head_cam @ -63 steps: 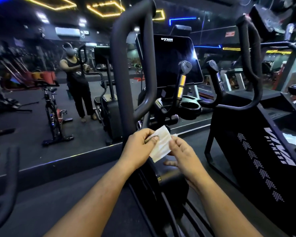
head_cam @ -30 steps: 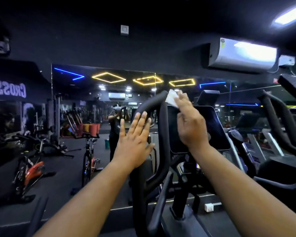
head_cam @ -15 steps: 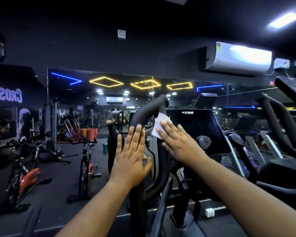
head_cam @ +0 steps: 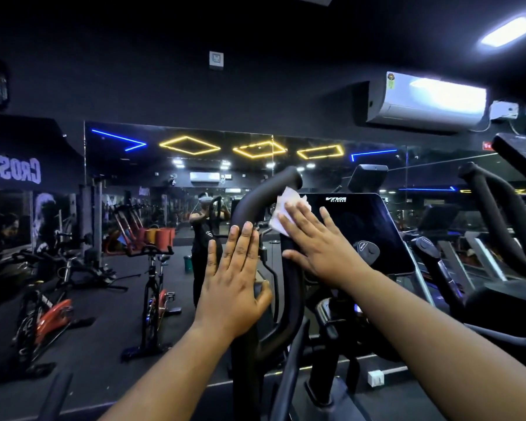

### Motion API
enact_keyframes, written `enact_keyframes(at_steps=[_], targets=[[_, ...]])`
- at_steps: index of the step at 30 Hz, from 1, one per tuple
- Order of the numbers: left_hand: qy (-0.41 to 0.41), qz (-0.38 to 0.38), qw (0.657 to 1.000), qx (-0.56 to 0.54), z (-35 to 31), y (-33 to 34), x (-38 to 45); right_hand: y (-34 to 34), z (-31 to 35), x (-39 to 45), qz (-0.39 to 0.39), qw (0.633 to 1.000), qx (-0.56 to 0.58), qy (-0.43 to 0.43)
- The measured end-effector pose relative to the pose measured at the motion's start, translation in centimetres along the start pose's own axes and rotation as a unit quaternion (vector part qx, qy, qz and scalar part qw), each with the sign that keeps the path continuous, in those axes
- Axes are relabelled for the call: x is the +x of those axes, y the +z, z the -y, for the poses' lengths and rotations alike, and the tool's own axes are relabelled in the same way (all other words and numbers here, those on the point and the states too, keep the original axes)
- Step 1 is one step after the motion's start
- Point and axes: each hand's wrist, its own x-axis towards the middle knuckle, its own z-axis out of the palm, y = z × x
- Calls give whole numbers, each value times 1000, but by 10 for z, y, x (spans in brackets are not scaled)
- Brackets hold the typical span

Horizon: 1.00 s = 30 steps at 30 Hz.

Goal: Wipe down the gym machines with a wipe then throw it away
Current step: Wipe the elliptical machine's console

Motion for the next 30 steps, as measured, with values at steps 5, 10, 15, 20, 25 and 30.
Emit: enact_keyframes(at_steps=[5, 10, 15, 20, 25, 30], targets=[[6, -18, 1000, -3, 2, 2, 0, 6, 24, 6, -69, 984, 150, 65], [7, -7, 1000, 1, 3, 1, -1, 6, 26, 4, -181, 975, 121, 43], [-9, -1, 1000, 10, 0, 1, 1, -37, 10, 26, -333, 913, 208, 107], [-14, 5, 999, 35, 1, -1, -3, -80, -5, 70, -519, 791, 222, 234], [-12, 3, 999, 35, 1, -1, -1, -33, 20, 76, -271, 937, 157, 157], [-10, -9, 1000, 20, 1, 0, 0, -4, 48, 61, -219, 964, 143, 57]])
